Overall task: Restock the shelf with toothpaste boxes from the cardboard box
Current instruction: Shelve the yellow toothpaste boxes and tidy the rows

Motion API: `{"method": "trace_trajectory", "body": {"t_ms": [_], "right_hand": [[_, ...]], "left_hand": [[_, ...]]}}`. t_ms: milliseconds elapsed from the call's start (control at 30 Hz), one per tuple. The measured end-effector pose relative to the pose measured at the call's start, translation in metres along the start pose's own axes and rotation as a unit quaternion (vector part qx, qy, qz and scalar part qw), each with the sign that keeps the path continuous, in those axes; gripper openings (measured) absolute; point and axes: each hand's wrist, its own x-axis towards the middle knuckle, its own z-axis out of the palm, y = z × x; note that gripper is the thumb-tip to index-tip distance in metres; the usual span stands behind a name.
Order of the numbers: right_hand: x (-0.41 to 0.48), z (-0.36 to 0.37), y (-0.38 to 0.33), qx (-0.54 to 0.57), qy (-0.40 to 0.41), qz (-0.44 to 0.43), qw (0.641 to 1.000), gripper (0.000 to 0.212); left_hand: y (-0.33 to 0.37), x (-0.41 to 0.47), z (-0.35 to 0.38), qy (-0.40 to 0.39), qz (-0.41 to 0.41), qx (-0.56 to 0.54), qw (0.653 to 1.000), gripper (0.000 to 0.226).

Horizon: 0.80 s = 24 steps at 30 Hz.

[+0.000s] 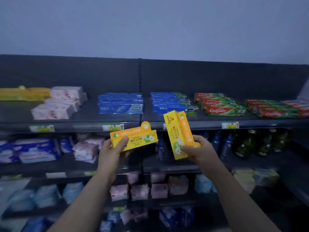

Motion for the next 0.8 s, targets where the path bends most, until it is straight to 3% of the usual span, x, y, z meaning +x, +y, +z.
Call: {"method": "trace_trajectory", "body": {"t_ms": [333,467,600,700,800], "right_hand": [[0.018,0.204,-0.019,0.016,-0.076,-0.025,0.997,0.037],[0.024,0.273,-0.019,0.034,-0.108,-0.018,0.993,0.038],[0.030,0.332,-0.020,0.042,-0.138,-0.005,0.989,0.038],[0.036,0.373,-0.021,0.046,-0.162,0.011,0.986,0.037],[0.047,0.411,-0.025,0.043,-0.184,0.017,0.982,0.041]], "left_hand": [[0.081,0.029,-0.183,0.125,0.047,-0.004,0.991,0.038],[0.111,0.041,-0.246,0.156,0.049,-0.025,0.986,0.025],[0.131,0.053,-0.303,0.191,0.057,-0.024,0.980,0.026],[0.143,0.061,-0.332,0.209,0.073,-0.034,0.975,0.006],[0.154,0.076,-0.357,0.223,0.086,-0.056,0.969,0.003]]}}
